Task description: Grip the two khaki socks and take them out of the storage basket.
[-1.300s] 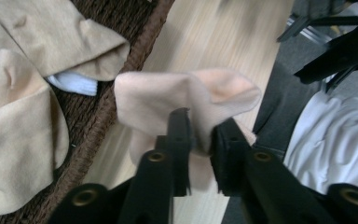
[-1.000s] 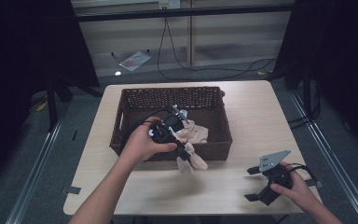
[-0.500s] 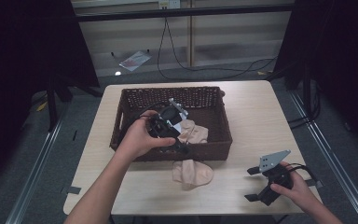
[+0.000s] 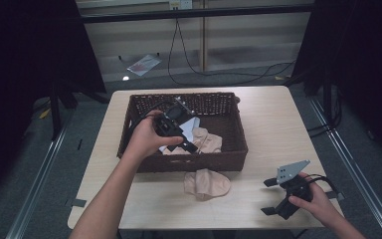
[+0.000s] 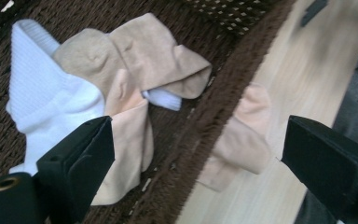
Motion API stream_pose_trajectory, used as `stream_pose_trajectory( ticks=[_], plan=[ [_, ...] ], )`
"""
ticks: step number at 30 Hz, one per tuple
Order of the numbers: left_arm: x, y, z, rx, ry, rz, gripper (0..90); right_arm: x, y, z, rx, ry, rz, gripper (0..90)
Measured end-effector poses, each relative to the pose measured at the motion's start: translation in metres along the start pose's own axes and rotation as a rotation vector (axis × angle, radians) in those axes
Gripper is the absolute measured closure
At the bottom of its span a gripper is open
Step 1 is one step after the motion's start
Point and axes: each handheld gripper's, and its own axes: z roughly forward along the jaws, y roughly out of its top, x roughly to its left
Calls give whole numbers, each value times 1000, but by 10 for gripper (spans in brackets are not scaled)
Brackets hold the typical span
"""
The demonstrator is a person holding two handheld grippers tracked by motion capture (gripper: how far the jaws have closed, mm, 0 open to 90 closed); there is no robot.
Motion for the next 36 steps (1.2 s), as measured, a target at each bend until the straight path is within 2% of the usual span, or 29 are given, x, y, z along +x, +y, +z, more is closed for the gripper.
stream_pose_trajectory(
  ticks=[2,4,10,13,18,22,23,25,28,36],
  plan=[
    [4,0,4,5,6,-15,79,0,0,0,0,1,0,25],
    [9,0,7,18,20,-10,75,0,0,0,1,2,1,26],
    [23,-1,16,-5,46,-15,71,0,0,0,1,2,-1,26],
    [31,-2,21,3,56,-21,78,0,0,0,1,2,-7,26],
    [41,-5,29,-17,71,-31,119,0,0,0,0,3,-7,26],
    [50,-8,37,-5,64,-41,166,0,0,-1,0,2,-8,26],
    [52,-9,38,5,69,-31,179,0,0,0,-2,3,-5,26],
    [55,-10,42,-1,61,-46,205,0,0,0,-2,2,-5,26],
    [60,-12,46,21,54,-16,238,0,0,0,-1,3,-6,26],
    [69,-16,58,23,8,2,300,0,0,-1,-3,5,-3,26]
  ],
)
